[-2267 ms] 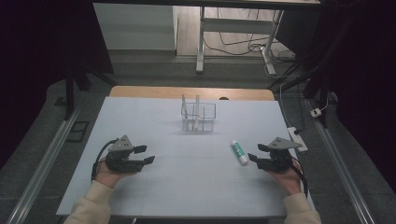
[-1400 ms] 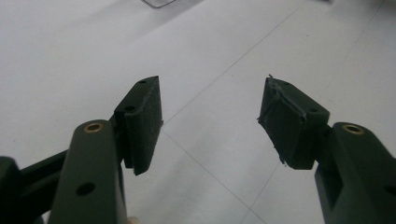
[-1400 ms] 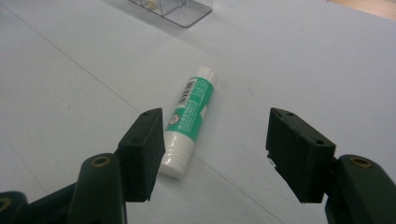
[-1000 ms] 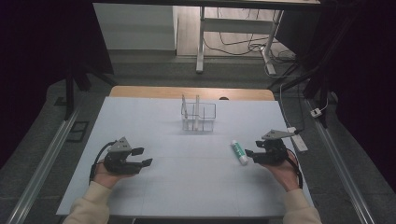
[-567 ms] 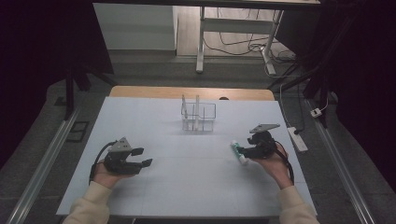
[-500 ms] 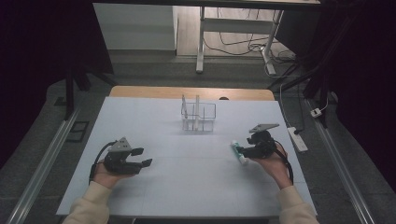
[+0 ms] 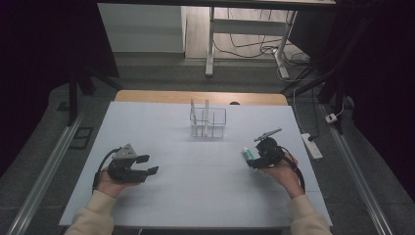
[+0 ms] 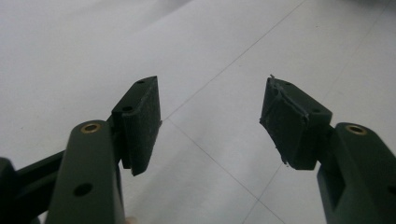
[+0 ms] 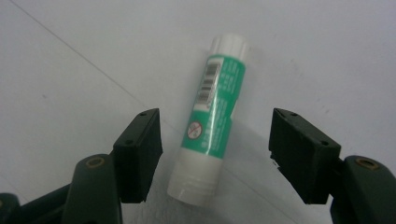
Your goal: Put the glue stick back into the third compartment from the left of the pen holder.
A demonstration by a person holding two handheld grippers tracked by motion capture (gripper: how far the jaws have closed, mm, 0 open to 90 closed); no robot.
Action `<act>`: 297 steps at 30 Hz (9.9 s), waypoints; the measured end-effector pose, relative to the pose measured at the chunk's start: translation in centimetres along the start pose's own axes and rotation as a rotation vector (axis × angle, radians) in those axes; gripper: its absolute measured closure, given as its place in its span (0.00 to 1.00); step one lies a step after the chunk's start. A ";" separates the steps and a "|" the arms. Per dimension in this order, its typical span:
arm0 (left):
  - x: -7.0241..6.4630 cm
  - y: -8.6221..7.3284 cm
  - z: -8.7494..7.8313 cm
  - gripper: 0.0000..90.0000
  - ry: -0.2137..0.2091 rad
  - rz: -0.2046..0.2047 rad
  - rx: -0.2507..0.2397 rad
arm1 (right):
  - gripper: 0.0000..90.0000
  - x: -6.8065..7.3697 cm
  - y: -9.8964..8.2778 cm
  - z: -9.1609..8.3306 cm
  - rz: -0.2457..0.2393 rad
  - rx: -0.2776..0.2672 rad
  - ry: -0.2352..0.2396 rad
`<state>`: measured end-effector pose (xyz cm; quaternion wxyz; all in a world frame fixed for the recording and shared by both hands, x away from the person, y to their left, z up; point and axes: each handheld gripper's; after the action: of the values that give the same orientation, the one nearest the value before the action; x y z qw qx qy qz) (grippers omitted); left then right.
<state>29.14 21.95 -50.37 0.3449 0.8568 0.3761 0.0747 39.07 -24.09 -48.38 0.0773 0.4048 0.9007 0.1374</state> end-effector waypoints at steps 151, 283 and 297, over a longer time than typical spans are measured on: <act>-10.7 7.6 8.0 0.73 0.065 0.673 0.239 | 0.67 11.7 4.0 -0.4 -0.421 -0.167 0.429; -1.7 -2.2 -0.1 0.37 0.117 0.038 0.019 | 0.71 0.0 14.2 -3.7 0.011 -0.567 0.089; -1.5 -2.3 0.0 0.36 0.122 0.033 0.021 | 0.56 0.2 14.2 -3.0 -0.019 -0.563 0.102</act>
<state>26.76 21.99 -51.65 0.3108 0.8603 0.3832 0.1284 48.23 -15.52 -41.12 0.1427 0.3515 0.8335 0.4016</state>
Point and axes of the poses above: each handheld gripper's, and its own axes: z roughly forward along the jaws, y roughly out of its top, x roughly to its left, and after that the axes turned 10 degrees about x, right-handed
